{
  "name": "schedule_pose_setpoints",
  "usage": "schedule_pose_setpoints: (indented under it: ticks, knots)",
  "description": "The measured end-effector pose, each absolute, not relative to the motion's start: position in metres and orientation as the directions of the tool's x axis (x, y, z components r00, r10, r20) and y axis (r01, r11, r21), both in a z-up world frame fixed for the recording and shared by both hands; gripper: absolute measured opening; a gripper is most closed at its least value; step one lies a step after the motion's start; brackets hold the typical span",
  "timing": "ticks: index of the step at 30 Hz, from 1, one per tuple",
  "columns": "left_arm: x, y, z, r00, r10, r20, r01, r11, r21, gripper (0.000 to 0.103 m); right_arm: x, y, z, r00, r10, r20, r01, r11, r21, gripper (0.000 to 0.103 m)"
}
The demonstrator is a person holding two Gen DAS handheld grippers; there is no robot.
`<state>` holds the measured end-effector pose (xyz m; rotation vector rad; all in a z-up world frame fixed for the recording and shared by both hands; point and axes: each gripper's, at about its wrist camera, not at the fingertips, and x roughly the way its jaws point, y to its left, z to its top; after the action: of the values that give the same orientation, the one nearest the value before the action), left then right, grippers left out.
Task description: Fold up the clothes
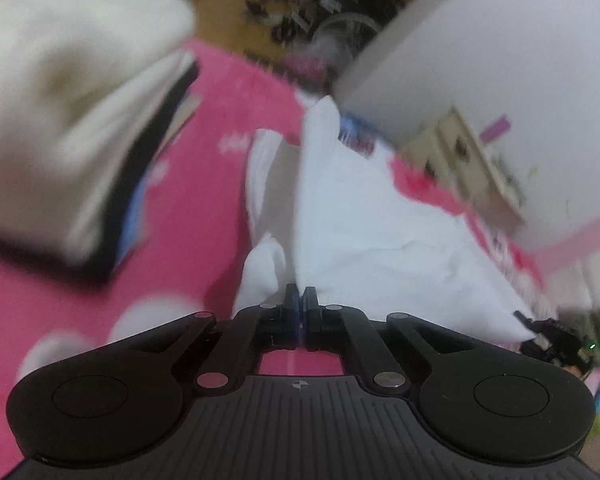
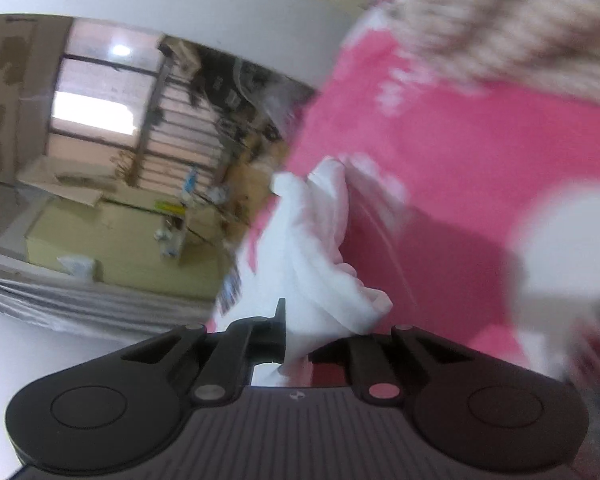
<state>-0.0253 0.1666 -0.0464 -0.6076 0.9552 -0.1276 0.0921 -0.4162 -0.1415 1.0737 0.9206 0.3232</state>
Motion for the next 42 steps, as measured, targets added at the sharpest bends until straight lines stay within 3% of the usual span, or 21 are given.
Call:
schedule_pose_setpoints:
  ticks: [4,6,7,9,10,11,13,15,17,22,27,34,36,37,42]
  knots:
    - [-0.050,0.151,-0.081,0.444,-0.369,-0.817,-0.122,0.878,-0.463,0.000,0.034,-0.427,-0.161,0.523,0.582,-0.622,0.265,0.583,0.768,0.011]
    - [-0.046,0.142,-0.111,0.376,-0.336,-0.864,-0.120,0.906,-0.405,0.004,0.033,-0.428,-0.180,0.468,0.543,-0.697,0.268,0.665,0.697,0.020]
    - [-0.044,0.140,-0.123,0.346,-0.327,-0.879,-0.131,0.911,-0.390,0.005,0.034,-0.435,-0.186,0.460,0.557,-0.691,0.297,0.637,0.711,0.020]
    - [-0.042,0.144,-0.117,0.348,-0.340,-0.874,-0.128,0.906,-0.404,0.012,0.035,-0.445,-0.180,0.460,0.554,-0.694,0.324,0.623,0.712,0.029]
    - [-0.043,0.148,-0.106,0.365,-0.335,-0.869,-0.111,0.911,-0.398,0.022,0.032,-0.448,-0.165,0.466,0.510,-0.723,0.295,0.681,0.670,0.038]
    - [-0.045,0.152,-0.094,0.387,-0.319,-0.865,-0.099,0.918,-0.383,0.031,0.030,-0.450,-0.149,0.473,0.464,-0.749,0.266,0.735,0.624,0.041]
    - [-0.045,0.163,-0.071,0.426,-0.271,-0.863,-0.102,0.933,-0.344,0.035,0.026,-0.455,-0.118,0.495,0.365,-0.789,0.206,0.832,0.515,0.043]
    - [-0.036,0.171,-0.055,0.466,-0.244,-0.850,-0.084,0.945,-0.318,0.036,0.035,-0.443,-0.088,0.544,0.287,-0.789,0.085,0.916,0.392,0.043]
    - [-0.015,0.169,-0.054,0.498,-0.230,-0.837,-0.042,0.957,-0.288,0.037,0.060,-0.404,-0.063,0.586,0.317,-0.746,-0.144,0.947,0.289,0.043]
    - [0.033,0.137,-0.083,0.469,-0.214,-0.857,0.024,0.973,-0.229,0.037,0.134,-0.219,-0.050,0.379,0.627,-0.680,-0.714,0.666,0.216,0.042]
    - [0.029,0.127,-0.103,0.444,-0.171,-0.880,0.015,0.983,-0.184,0.037,0.154,-0.058,-0.071,0.153,0.687,-0.710,-0.950,0.301,0.087,0.040]
    - [0.011,0.141,-0.110,0.472,-0.187,-0.861,-0.039,0.972,-0.233,0.037,0.166,0.029,-0.120,0.104,0.649,-0.754,-0.985,0.171,0.011,0.040]
    - [0.008,0.143,-0.110,0.481,-0.192,-0.856,-0.037,0.971,-0.238,0.037,0.171,0.031,-0.126,0.091,0.657,-0.748,-0.983,0.180,0.039,0.029]
    - [0.006,0.144,-0.110,0.485,-0.194,-0.853,-0.036,0.970,-0.241,0.037,0.172,0.026,-0.123,0.078,0.669,-0.739,-0.981,0.182,0.061,0.009]
    - [-0.001,0.147,-0.108,0.500,-0.204,-0.842,-0.021,0.969,-0.247,0.037,0.166,0.020,-0.094,0.063,0.739,-0.670,-0.984,0.157,0.081,0.004]
